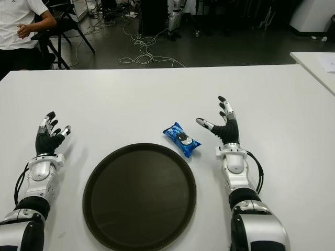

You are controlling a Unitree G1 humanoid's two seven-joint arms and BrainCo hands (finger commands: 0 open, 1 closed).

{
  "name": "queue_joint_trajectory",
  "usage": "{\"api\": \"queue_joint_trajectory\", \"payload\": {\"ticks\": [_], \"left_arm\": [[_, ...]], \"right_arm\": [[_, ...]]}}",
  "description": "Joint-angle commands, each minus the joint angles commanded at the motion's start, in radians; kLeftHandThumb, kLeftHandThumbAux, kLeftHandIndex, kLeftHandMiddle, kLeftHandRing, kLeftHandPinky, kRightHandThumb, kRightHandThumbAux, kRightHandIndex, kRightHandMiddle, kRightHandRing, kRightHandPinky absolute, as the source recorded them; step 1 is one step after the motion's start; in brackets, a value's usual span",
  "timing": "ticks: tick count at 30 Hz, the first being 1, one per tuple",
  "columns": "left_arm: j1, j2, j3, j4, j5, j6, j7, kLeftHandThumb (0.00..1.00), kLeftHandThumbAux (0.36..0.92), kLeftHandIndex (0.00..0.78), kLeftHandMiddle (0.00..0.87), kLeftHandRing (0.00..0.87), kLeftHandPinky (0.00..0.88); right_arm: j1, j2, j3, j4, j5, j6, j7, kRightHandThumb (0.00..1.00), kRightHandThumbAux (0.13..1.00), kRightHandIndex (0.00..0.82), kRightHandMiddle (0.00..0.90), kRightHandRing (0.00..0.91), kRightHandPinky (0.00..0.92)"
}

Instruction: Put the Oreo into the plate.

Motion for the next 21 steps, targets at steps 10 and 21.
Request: {"api": "queue_joint_trajectory", "payload": {"ticks": [10,21], "left_arm": [[0.001,0.001,0.000,0.002,-0.002,0.002,0.001,0.000,0.910,0.001,0.012,0.000,0.002],[0.004,0.003,-0.005,0.001,-0.002,-0.005,-0.009,0.000,0.896,0.006,0.014,0.002,0.008]], "right_arm": [[0.003,0.006,-0.004,-0.003,0.002,-0.008,-0.001,0.000,0.779,0.000,0.000,0.000,0.000],[0.006,0.006,-0.003,-0.010,0.001,-0.001,0.001,0.000,0.812,0.000,0.000,0.000,0.000]]}}
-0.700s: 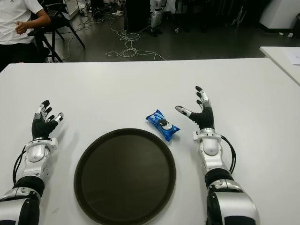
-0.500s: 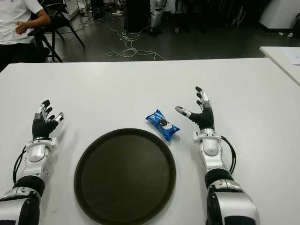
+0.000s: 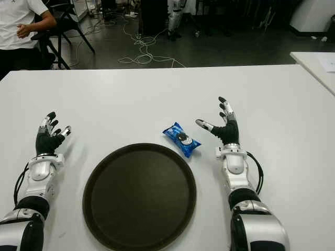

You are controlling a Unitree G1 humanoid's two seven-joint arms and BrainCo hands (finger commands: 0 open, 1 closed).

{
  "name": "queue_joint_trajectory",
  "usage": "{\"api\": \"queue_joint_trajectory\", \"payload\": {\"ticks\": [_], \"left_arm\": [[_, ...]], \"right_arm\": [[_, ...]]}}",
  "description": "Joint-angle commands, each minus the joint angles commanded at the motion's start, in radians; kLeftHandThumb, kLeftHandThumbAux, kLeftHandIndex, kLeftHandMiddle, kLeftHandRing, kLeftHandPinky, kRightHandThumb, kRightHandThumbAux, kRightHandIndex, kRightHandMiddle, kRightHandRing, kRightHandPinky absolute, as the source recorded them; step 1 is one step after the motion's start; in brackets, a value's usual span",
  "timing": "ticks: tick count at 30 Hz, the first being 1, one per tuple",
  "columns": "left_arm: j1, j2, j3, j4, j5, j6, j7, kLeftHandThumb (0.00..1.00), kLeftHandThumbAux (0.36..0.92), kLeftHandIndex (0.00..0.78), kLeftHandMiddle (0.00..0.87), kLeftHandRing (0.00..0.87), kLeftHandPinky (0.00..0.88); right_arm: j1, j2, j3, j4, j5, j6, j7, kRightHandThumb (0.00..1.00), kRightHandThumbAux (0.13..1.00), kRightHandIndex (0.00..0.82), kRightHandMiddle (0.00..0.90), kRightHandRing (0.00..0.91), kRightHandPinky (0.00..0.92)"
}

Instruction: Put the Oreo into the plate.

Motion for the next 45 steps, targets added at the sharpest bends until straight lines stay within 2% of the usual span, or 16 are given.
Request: {"api": "queue_joint_trajectory", "payload": {"ticks": [13,20,45], "left_arm": [[0.000,-0.002,-0.002,-0.001,0.000,-0.002,0.000,0.000,0.878,0.000,0.008,0.000,0.010],[-0.002,-0.003,0.002,0.002,-0.005,0.000,0.000,0.000,0.900,0.006,0.019,0.009,0.024],[-0.001,-0.004,0.002,0.002,-0.004,-0.003,0.001,0.000,0.906,0.001,0.011,0.000,0.010]], "right_arm": [[0.000,0.003,-0.008,-0.003,0.015,0.004,0.016,0.000,0.799,0.000,0.000,0.000,0.000],[0.000,0.000,-0.003,-0.003,0.002,0.000,0.002,0.000,0.801,0.000,0.000,0.000,0.000],[-0.002,-0.002,-0.005,0.002,0.006,-0.001,0.017,0.000,0.776,0.000,0.000,0.000,0.000]]}}
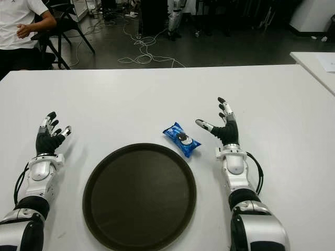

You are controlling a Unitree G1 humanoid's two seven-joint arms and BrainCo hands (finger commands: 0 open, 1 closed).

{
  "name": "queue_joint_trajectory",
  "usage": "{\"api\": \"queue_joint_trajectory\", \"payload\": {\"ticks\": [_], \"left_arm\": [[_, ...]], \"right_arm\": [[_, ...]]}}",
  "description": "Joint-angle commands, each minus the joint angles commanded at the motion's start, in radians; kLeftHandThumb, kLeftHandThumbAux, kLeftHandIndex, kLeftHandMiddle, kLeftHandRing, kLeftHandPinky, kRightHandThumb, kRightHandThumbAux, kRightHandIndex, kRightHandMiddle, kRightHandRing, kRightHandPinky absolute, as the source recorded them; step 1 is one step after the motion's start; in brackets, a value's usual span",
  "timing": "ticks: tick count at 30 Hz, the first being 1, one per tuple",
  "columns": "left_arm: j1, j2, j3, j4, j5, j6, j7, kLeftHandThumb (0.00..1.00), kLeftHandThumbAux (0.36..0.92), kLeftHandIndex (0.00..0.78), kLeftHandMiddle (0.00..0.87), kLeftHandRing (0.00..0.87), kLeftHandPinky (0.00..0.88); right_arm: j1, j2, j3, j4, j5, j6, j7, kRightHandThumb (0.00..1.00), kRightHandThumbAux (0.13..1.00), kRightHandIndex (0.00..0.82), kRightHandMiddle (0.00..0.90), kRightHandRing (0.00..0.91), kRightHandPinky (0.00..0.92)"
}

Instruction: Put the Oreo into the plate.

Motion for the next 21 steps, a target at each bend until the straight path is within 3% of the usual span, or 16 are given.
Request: {"api": "queue_joint_trajectory", "payload": {"ticks": [21], "left_arm": [[0.000,-0.004,0.003,0.001,-0.004,-0.004,0.006,0.000,0.907,0.003,0.018,0.004,0.015]], "right_arm": [[-0.002,0.005,-0.010,0.002,0.012,0.010,0.008,0.000,0.764,0.000,0.000,0.000,0.000]]}}
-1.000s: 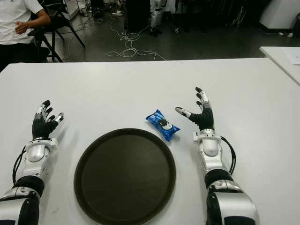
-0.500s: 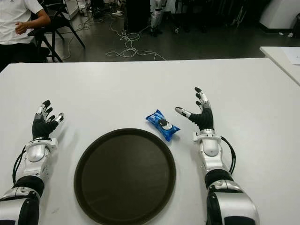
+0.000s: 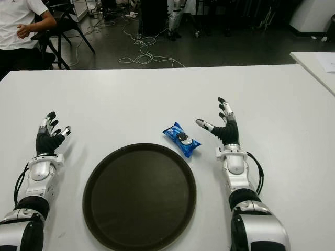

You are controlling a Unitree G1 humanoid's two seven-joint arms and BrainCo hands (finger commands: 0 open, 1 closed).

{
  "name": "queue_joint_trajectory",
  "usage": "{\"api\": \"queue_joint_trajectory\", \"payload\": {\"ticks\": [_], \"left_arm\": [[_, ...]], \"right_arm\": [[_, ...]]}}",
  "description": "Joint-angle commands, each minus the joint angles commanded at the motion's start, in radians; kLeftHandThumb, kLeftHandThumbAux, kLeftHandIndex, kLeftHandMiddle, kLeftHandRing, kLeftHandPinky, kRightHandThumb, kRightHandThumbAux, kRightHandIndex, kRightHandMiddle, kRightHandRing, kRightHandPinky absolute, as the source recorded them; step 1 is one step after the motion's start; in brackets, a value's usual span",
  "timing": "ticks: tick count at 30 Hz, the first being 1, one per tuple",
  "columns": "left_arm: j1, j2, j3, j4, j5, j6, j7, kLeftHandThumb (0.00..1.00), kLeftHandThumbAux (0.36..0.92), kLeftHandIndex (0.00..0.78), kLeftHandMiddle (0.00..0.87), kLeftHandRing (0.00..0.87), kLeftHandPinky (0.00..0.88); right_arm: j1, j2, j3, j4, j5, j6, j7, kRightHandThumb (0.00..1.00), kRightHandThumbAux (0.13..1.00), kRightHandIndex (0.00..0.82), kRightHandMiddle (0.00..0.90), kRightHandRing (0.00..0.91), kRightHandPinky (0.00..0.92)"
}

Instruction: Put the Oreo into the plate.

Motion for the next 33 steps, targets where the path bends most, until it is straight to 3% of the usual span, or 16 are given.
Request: {"api": "queue_joint_trajectory", "payload": {"ticks": [18,33], "left_arm": [[-0.002,0.000,-0.001,0.001,0.000,0.000,-0.004,0.000,0.908,0.005,0.021,0.007,0.022],[-0.003,0.002,-0.007,-0.001,0.009,0.001,0.004,0.000,0.887,0.016,0.035,0.026,0.038]], "right_arm": [[-0.002,-0.001,0.007,0.002,-0.009,-0.011,-0.010,0.000,0.799,0.000,0.000,0.000,0.000],[-0.006,-0.001,0.003,0.006,0.000,0.001,0.006,0.000,0.760,0.000,0.000,0.000,0.000]]}}
